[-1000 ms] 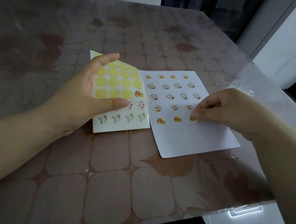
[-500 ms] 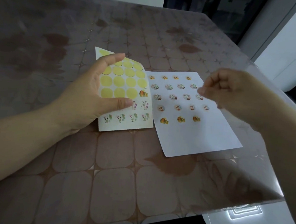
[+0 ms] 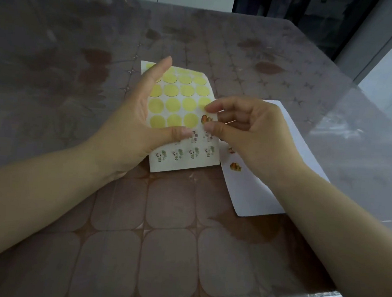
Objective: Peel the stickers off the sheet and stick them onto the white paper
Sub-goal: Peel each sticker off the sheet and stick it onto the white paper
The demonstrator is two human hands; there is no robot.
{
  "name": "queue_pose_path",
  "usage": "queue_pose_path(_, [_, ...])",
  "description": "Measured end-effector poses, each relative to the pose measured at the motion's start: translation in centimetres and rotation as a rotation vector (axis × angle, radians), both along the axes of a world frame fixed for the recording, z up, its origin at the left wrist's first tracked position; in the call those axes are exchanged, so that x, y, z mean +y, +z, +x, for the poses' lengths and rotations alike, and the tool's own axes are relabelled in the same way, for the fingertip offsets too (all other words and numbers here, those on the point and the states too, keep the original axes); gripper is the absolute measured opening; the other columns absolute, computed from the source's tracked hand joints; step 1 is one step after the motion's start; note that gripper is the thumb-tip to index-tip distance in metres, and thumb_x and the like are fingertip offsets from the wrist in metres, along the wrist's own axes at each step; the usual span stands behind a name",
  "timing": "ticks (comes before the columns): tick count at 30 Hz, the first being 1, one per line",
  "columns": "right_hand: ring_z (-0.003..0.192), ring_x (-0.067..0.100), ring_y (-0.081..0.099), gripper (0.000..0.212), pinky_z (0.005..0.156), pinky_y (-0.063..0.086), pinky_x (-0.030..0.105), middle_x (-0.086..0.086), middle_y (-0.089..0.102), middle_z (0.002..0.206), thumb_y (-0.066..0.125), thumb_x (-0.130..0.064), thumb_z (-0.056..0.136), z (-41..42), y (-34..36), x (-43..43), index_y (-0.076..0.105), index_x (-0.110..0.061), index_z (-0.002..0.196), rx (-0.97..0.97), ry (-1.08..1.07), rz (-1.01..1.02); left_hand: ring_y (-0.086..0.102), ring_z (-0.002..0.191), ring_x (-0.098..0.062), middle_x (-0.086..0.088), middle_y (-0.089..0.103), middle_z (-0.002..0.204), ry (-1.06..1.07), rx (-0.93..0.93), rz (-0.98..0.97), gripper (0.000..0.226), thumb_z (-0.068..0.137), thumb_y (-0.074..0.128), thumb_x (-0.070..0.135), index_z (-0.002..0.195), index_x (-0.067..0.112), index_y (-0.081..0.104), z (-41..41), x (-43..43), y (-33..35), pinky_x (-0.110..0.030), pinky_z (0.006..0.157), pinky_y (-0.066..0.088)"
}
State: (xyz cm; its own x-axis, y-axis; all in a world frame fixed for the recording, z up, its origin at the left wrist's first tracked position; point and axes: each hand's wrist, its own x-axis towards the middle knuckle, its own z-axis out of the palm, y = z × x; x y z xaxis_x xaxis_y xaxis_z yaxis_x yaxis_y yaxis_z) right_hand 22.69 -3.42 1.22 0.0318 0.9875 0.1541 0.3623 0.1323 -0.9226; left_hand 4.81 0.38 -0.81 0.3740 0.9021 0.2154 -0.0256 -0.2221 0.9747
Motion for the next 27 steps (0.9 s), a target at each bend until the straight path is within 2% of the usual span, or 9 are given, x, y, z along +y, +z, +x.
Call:
queue_pose_path(5, [0.083,0.015,0.069,0.019,0.077,0.056,0.024,0.007,0.072,0.088,0.075,-0.008,0.074,-0.07,-0.24,-0.12,0.072,-0.021,0.087,0.141,-0.040,0.038,0.055,0.121,-0.007,0.016,0.048,0.136,-0.033,0.032,0.016,0.088,0.069,0.078,0.011,0.139,0.042,0.033,-0.24,0.07,-0.19,-0.030,0.097,0.049])
queue_pose_path(9, [0.080,0.012,0.069,0.016,0.074,0.055,0.019,0.002,0.073,0.084,0.075,-0.006,0.073,-0.09,-0.25,-0.13,0.073,-0.016,0.086,0.177,-0.058,0.048,0.055,0.120,-0.006,0.015,0.051,0.135,-0.049,0.052,0.041,0.080,0.072,0.076,0.011,0.138,0.037,0.038,-0.18,-0.10,0.06,-0.027,0.098,0.048])
queue_pose_path(13, [0.082,0.013,0.070,0.020,0.075,0.057,0.025,0.004,0.073,0.087,0.076,-0.006,0.073,-0.12,-0.37,-0.29,0.072,-0.017,0.089,0.205,-0.063,0.044,0.056,0.117,-0.002,0.028,0.054,0.125,-0.047,0.053,0.048,0.078,0.070,0.072,0.011,0.136,0.036,0.039,-0.05,-0.33,0.23,-0.024,0.095,0.049])
queue_pose_path(17, [0.080,0.011,0.070,0.019,0.076,0.056,0.023,0.001,0.073,0.084,0.076,-0.005,0.072,-0.13,-0.30,-0.29,0.073,-0.016,0.087,0.217,-0.061,0.041,0.056,0.118,-0.003,0.021,0.052,0.130,-0.048,0.051,0.053,0.078,0.072,0.073,0.010,0.137,0.035,0.038,-0.08,-0.36,0.33,-0.025,0.097,0.048])
queue_pose_path(23, [0.080,0.014,0.070,0.019,0.075,0.057,0.026,0.004,0.073,0.085,0.076,-0.006,0.073,-0.06,-0.30,-0.30,0.072,-0.018,0.087,0.218,-0.061,0.032,0.054,0.120,-0.002,0.025,0.051,0.132,-0.037,0.078,0.078,0.074,0.072,0.072,0.012,0.132,0.044,0.041,-0.17,-0.32,0.28,-0.028,0.099,0.047])
queue_pose_path(27, [0.081,0.014,0.070,0.019,0.077,0.057,0.029,0.003,0.073,0.084,0.076,-0.006,0.072,-0.01,-0.27,-0.29,0.073,-0.017,0.086,0.241,-0.059,0.017,0.058,0.115,-0.001,0.022,0.057,0.125,-0.049,0.042,0.078,0.073,0.074,0.070,0.007,0.134,0.036,0.042,0.02,-0.69,0.52,-0.019,0.090,0.050])
